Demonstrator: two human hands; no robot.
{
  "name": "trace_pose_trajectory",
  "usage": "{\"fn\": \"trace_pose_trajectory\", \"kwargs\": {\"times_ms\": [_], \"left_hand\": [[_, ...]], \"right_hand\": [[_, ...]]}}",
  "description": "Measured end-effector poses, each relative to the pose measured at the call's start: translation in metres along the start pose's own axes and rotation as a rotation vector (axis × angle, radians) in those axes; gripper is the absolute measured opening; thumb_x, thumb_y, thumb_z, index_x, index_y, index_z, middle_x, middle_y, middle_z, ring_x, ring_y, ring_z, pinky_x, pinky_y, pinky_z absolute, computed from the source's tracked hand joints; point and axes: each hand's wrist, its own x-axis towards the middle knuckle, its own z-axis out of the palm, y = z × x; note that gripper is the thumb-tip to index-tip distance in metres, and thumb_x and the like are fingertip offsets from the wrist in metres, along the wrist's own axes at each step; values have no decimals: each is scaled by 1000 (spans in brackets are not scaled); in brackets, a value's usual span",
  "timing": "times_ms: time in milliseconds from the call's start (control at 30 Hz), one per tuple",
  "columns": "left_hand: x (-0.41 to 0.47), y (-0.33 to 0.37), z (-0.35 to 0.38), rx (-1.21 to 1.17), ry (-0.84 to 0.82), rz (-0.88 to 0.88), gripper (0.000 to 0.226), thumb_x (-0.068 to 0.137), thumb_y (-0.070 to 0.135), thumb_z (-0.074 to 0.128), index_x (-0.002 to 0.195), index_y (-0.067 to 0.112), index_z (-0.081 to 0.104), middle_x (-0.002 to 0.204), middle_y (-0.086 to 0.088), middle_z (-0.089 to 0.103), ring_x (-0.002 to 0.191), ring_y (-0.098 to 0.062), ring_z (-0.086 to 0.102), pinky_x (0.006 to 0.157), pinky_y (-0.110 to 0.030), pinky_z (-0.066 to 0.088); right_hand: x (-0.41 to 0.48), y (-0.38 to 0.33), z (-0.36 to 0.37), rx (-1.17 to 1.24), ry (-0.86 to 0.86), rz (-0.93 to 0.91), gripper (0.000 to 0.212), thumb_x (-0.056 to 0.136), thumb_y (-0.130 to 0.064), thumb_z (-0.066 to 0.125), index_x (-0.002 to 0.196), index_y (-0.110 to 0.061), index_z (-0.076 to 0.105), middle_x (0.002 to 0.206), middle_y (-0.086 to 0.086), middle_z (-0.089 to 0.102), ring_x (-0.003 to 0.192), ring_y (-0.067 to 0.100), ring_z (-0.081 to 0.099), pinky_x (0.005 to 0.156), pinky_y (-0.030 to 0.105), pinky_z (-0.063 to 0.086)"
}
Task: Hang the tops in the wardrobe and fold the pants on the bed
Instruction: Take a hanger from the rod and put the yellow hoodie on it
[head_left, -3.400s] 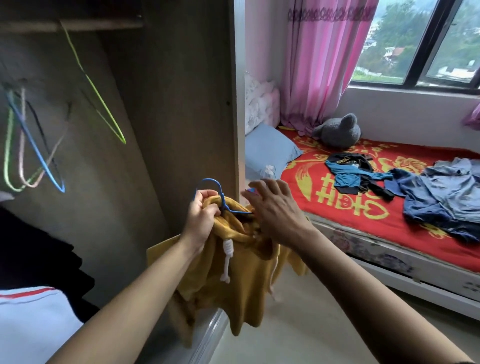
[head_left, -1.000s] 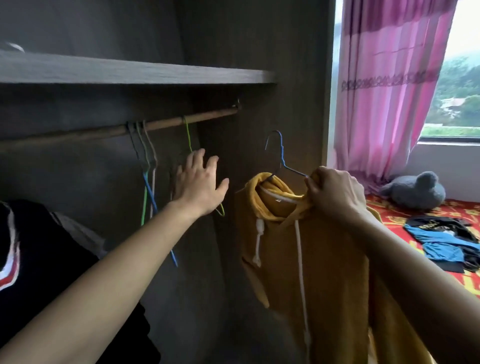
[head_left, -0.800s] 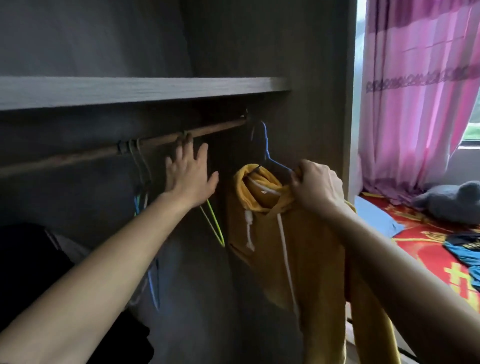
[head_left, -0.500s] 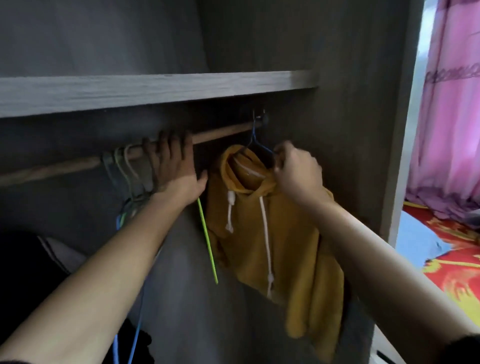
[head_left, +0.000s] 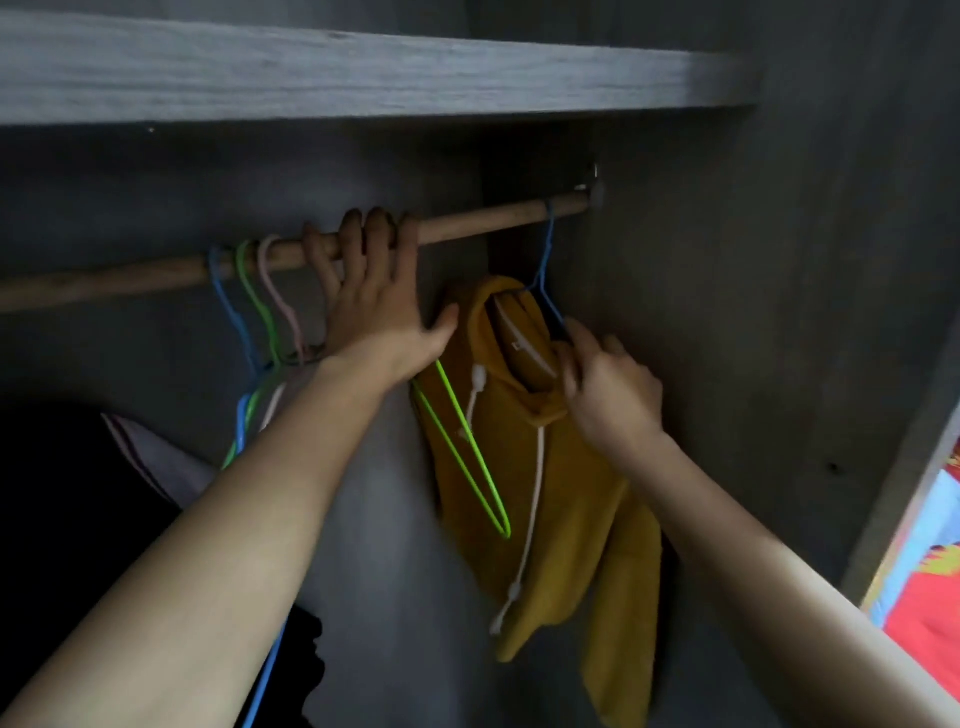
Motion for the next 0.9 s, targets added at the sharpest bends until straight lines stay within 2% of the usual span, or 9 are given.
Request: {"fn": "trace_pose_trajectory", "kwargs": {"times_ms": [100,167,267,367,500,667,800,900], "left_hand": [[-2,-2,-6,-11,-24,22,96,75,66,52,151,13,25,155,-20,25,145,-38,15,114,-65,-4],[-3,-3,-12,-23,-51,39,97,75,66,52,152,14,23,157,-21,21,147,-38,10,114,-63,-6],[-9,-9,-24,-76,-111,84,92,79,61,54,153,16,24,160,-19,13,148,-38,2,116,-61,-6],[-33,-8,-37,-184,-151,81,79,88,58,47,152,16,29,162,-17,12,149,-36,3,118,-60,2],[-90,0,-59,-300,-229,44,69,96,58,34,152,18,28,160,-17,18,148,-34,11,115,-62,5],[-178,7,-86,-465,-152,112,67,93,57,35,146,16,41,156,-17,31,143,-34,27,114,-59,21],[-259,16,-106,-557,-200,235,68,94,59,32,149,18,35,159,-14,24,147,-32,21,116,-59,18],[-320,20,-115,-648,-262,244,69,94,60,30,150,19,34,160,-13,22,148,-31,18,117,-59,17]], "right_hand": [[-15,0,-2,-1,21,-1,49,102,-49,34,149,-34,29,127,7,50,83,25,63,62,35,54],[-30,-1,-8,-30,19,0,54,101,-51,36,151,-35,24,137,9,43,99,28,62,66,37,55],[-53,-7,-22,-67,3,12,61,101,-53,37,154,-34,16,154,12,28,129,34,47,86,45,54],[-77,-13,-40,-122,6,-16,64,100,-55,35,155,-31,14,161,12,18,144,35,29,108,50,41],[-121,-18,-64,-172,-6,26,66,99,-55,36,156,-27,15,163,12,13,148,33,19,115,51,32],[-214,-27,-86,-263,32,117,66,99,-60,30,156,-30,17,164,7,15,149,32,20,118,50,24],[-308,-28,-98,-332,2,221,70,97,-66,24,157,-30,16,165,6,9,151,31,13,119,54,20],[-382,-32,-107,-398,-47,291,71,97,-63,28,156,-25,19,165,11,8,151,33,10,120,53,20]]}}
